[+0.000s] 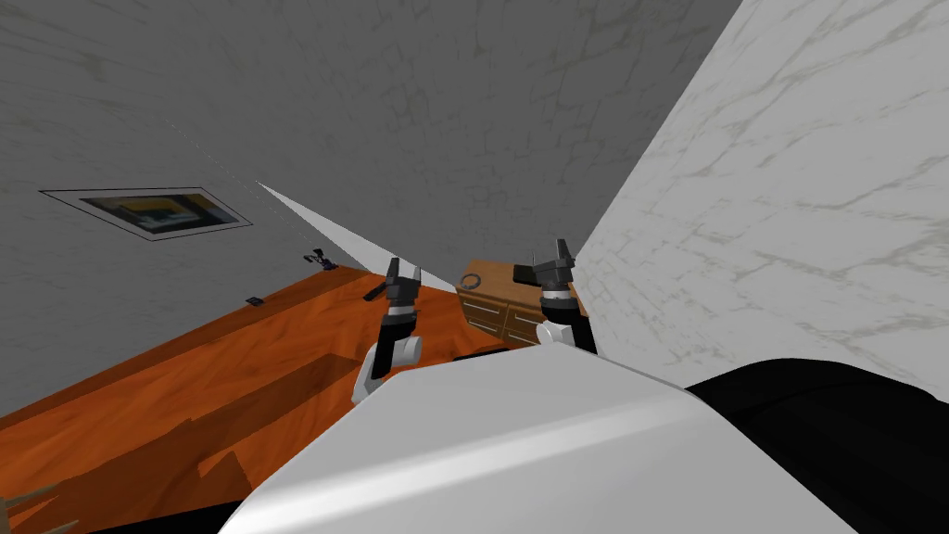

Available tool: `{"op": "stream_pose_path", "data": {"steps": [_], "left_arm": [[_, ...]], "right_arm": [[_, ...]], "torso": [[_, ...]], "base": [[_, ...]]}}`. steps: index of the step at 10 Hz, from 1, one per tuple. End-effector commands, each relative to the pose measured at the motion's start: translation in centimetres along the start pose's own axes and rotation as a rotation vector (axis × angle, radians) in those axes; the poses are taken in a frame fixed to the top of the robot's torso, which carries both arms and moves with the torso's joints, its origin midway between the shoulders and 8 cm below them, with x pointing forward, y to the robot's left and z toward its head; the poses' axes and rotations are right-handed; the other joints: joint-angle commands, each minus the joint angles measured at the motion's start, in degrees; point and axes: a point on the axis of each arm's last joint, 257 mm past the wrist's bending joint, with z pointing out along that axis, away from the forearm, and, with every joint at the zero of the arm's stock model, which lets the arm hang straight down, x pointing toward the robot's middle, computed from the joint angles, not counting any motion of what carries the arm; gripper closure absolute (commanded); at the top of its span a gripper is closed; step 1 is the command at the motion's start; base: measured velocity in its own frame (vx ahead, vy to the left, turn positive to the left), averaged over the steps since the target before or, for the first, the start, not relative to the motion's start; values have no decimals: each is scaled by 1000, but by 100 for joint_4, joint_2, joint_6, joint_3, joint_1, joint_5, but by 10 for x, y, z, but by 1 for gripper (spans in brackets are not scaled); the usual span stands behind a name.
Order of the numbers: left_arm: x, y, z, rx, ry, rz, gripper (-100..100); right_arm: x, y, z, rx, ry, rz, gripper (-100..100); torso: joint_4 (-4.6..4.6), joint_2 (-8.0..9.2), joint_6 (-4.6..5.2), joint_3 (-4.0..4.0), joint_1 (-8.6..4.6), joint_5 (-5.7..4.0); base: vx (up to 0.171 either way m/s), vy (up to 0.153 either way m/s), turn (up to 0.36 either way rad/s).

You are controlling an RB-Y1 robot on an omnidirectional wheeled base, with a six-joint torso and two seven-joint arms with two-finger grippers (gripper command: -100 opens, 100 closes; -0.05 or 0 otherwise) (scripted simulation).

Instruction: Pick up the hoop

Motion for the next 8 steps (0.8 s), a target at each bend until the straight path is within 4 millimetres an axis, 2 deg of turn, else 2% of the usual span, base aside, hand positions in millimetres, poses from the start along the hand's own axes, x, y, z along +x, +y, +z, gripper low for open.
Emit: {"op": "stream_pose_path", "data": {"steps": [1, 2, 3, 8], "left_arm": [[3, 11, 3, -30, 3, -20, -100], [5, 24, 9, -63, 11, -52, -100], [5, 25, 9, -69, 9, -52, -100], [13, 69, 27, -185, 21, -155, -100]], "right_arm": [[0, 0, 0, 0, 0, 0, 0], [0, 0, 0, 0, 0, 0, 0], [0, 0, 0, 0, 0, 0, 0], [0, 0, 0, 0, 0, 0, 0]], "torso": [[0, 0, 0, 0, 0, 0], [0, 0, -2, 0, -8, -1], [-1, -2, 0, -1, -11, -2], [-2, -8, -2, -5, -18, -3]], "base": [[-6, 90, -55], [-4, 78, -85], [-1, 60, -50], [6, 70, -77]]}}
